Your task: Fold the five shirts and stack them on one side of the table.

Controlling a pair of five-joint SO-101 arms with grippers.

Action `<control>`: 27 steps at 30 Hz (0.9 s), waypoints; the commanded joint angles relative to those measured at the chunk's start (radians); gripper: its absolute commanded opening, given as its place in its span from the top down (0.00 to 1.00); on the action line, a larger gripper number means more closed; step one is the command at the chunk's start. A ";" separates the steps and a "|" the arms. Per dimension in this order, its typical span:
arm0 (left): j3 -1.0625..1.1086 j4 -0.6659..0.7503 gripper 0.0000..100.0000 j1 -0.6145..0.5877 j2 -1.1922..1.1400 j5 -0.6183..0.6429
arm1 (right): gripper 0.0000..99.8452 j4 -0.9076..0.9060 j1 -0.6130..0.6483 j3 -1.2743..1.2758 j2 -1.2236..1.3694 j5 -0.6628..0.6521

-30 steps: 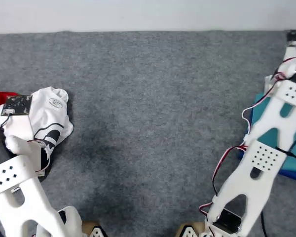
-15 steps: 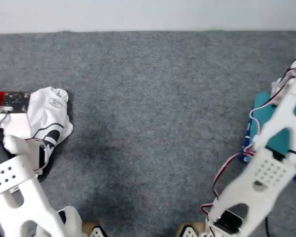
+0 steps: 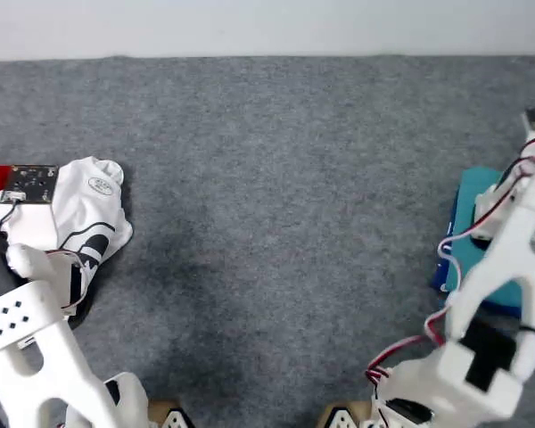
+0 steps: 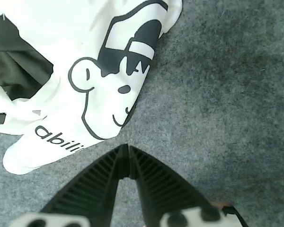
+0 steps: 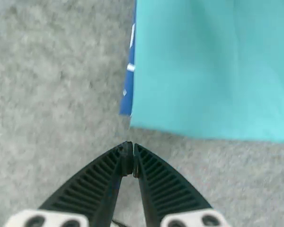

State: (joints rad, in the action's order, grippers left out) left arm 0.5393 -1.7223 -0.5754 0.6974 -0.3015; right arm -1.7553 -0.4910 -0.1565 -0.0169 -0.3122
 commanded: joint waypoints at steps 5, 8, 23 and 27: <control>-0.030 0.031 0.99 0.002 0.012 -0.005 | 0.99 -0.039 0.062 0.272 -0.315 0.006; -0.024 0.095 0.99 0.000 0.011 -0.009 | 0.99 -0.039 0.059 0.338 -0.372 0.005; 0.180 0.410 0.82 -0.002 -0.031 -0.166 | 0.99 -0.038 0.056 0.454 -0.466 -0.098; 0.148 0.486 0.82 -0.040 -0.155 -0.144 | 0.99 -0.038 0.056 0.459 -0.466 -0.098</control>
State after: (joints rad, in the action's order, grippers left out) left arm 0.7204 -1.3050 -0.5877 0.6084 -0.4580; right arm -1.7553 -0.4404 0.3053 -0.4450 -0.4012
